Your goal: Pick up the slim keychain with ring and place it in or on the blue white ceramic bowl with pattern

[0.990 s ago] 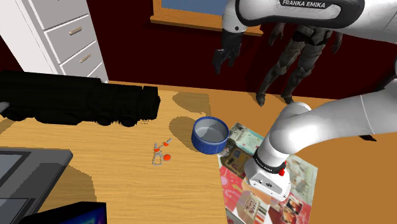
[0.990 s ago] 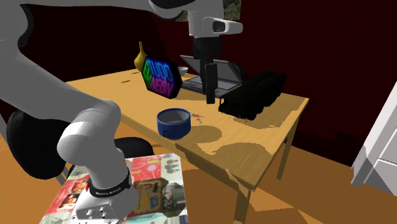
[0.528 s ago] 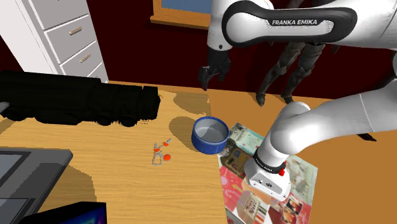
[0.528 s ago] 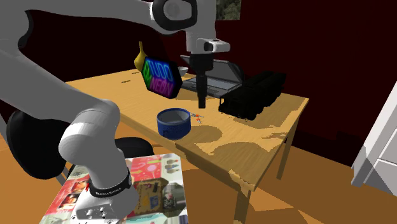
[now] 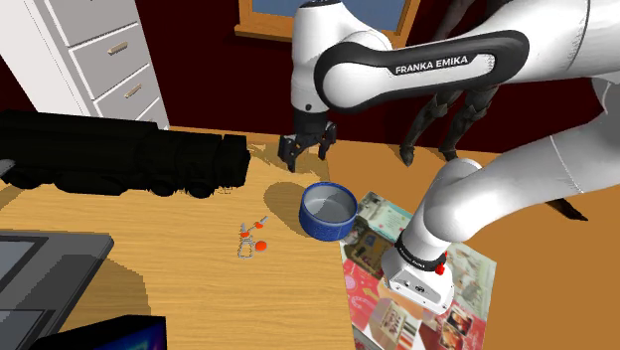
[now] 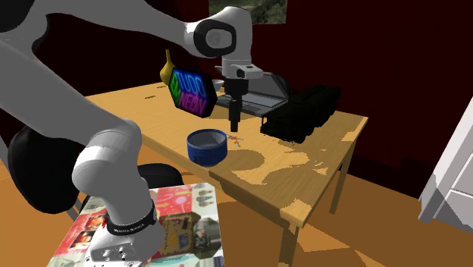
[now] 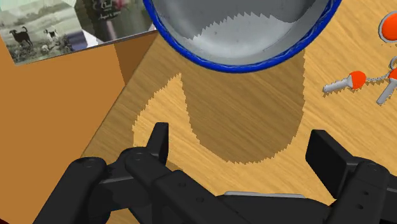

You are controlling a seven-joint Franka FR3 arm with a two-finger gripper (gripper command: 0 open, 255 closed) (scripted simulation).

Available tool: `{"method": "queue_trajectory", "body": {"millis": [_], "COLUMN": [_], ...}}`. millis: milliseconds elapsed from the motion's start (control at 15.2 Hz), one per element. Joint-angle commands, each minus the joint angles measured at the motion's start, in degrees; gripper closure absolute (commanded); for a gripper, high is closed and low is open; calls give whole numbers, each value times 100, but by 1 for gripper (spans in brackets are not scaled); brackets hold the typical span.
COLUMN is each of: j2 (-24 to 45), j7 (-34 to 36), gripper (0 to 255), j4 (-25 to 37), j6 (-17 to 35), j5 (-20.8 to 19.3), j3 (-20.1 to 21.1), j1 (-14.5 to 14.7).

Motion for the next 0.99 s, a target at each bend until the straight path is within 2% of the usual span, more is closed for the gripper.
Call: {"method": "queue_trajectory", "body": {"millis": [0, 264, 528, 726, 924], "j2": [196, 816, 1564, 2209, 2926], "j7": [365, 1113, 1900, 2543, 3249], "gripper": [0, 0, 0, 0, 0], "j4": [31, 215, 526, 839, 1218], "j6": [153, 577, 1006, 1313, 1588], "j5": [145, 341, 368, 234, -61], "j3": [227, 730, 1227, 1578, 1874], "j1": [43, 77, 50, 6, -15]}}
